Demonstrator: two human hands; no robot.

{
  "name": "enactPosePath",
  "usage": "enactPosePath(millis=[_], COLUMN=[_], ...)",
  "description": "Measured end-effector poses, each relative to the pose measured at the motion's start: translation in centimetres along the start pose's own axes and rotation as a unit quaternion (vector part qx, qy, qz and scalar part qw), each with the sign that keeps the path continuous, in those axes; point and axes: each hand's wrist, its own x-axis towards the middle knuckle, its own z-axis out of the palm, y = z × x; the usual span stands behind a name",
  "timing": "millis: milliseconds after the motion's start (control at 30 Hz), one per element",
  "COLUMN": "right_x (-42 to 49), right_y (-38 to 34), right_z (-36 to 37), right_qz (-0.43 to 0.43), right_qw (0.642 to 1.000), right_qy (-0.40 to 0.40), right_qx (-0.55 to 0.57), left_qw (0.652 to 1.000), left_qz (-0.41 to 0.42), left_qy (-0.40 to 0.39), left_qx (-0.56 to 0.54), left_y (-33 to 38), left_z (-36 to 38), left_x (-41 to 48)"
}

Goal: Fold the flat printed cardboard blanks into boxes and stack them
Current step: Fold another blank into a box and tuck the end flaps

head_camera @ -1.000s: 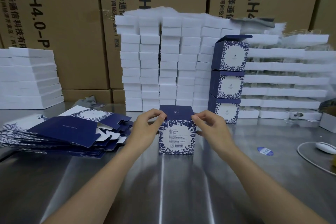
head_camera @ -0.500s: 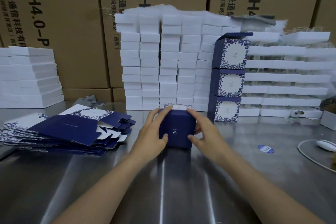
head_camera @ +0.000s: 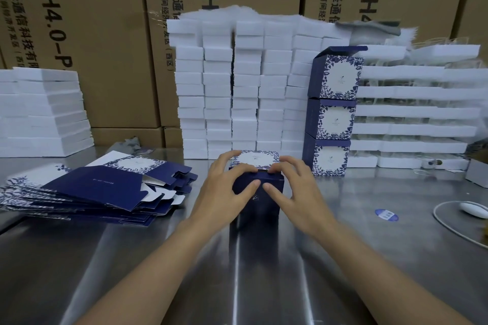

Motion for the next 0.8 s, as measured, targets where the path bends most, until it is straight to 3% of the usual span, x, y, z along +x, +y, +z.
enactPosePath(millis=[333,800], right_x=[0.0,0.4], right_y=[-0.9,-1.2], right_z=[0.2,-0.9], right_qz=[-0.031,-0.055], right_qw=[0.999,0.998], right_qy=[-0.038,-0.035], right_qx=[-0.003,-0.004], left_qw=[0.995,0.997], left_qz=[0.088,0.056], left_qy=[-0.013,-0.015], left_qx=[0.048,0.047], left_y=[0.5,-0.6], left_z=[-0.3,-1.2], left_x=[0.0,0.6])
